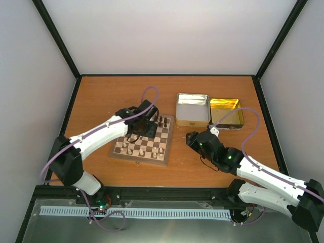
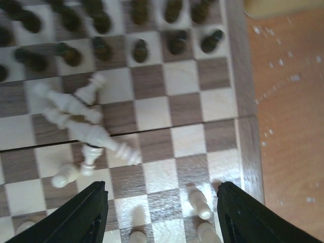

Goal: Set up the chess pieces on the board
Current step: Pick up the chess piece from the chessboard.

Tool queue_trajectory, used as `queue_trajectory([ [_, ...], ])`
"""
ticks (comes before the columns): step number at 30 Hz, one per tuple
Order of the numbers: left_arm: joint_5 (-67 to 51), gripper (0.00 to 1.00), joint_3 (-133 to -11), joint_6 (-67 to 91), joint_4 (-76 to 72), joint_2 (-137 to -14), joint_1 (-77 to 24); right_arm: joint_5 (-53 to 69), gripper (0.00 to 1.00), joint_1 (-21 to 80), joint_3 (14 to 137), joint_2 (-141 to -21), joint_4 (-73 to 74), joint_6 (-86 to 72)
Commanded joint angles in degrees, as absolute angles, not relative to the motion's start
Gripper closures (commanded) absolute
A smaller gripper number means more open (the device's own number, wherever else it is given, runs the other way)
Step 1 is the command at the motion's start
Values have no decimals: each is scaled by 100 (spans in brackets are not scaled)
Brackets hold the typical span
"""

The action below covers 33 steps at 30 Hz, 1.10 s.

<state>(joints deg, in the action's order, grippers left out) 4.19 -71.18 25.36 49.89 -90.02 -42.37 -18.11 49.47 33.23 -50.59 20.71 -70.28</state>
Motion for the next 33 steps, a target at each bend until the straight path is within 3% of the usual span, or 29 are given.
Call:
queue_trajectory([
  [1,1037,39,-6562,3530,4045,-8586,-4131,-1740,35,4904,3469,-5247,1898,-6873],
  [13,1109,34,-5966,4692,3354,-8930,-4123,-1674,35,4904,3481,-5391,1922,-6838],
  [28,1017,43,-5638,5267,2925,-9294,-4124,-1692,35,4904,3463,-5283,1986,-6795],
  [33,1066,53,-5580,5316,2886,-9350,-4122,-1696,35,4904,3481,-5310,1973,-6794],
])
